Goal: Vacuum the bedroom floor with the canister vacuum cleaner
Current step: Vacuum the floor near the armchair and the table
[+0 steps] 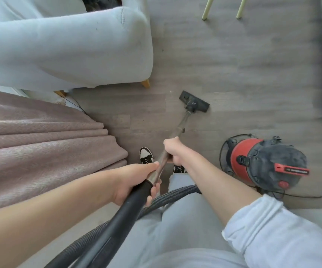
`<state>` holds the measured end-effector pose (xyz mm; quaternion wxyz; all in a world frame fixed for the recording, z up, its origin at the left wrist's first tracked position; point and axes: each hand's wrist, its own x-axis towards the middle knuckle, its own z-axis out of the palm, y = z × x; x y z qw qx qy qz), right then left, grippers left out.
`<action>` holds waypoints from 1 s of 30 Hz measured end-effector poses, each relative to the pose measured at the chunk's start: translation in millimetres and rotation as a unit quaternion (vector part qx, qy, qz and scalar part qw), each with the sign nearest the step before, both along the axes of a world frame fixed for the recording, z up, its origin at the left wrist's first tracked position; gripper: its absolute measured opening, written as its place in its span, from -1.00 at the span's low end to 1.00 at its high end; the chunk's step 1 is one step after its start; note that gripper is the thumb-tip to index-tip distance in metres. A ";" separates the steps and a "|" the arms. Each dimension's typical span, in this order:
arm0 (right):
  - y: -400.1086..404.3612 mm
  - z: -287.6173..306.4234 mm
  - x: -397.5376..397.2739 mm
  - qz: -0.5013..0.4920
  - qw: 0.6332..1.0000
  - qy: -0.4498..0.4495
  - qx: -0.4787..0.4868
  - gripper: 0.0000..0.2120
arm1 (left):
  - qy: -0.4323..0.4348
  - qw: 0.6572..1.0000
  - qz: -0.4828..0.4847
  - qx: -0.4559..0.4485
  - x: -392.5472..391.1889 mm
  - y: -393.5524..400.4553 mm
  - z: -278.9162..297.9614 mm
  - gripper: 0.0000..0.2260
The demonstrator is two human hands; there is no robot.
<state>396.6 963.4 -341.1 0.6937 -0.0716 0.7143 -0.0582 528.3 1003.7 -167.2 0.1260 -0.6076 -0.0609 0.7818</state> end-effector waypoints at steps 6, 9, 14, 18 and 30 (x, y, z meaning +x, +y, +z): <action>28.0 8.4 -64.9 -0.103 0.994 0.022 0.025 -0.77 | 0.023 0.994 -0.102 -0.013 -61.8 -2.0 4.6 -0.58; 43.8 9.7 -108.8 -0.161 0.986 0.031 0.028 -0.89 | 0.046 0.987 -0.149 -0.025 -99.5 -1.7 -1.5 -0.62; 32.2 -4.8 -158.4 -0.231 0.971 0.059 -0.002 -0.71 | 0.052 0.980 -0.167 -0.092 -143.9 -12.8 -23.3 -0.68; 20.9 -13.3 -157.6 -0.239 0.970 0.045 0.008 -0.73 | 0.029 0.976 -0.186 -0.113 -143.6 -19.7 -35.6 -0.65; 19.1 45.9 9.6 -0.120 0.988 -0.085 0.050 -0.65 | -0.105 0.984 -0.131 -0.052 -8.7 -15.9 72.2 -0.64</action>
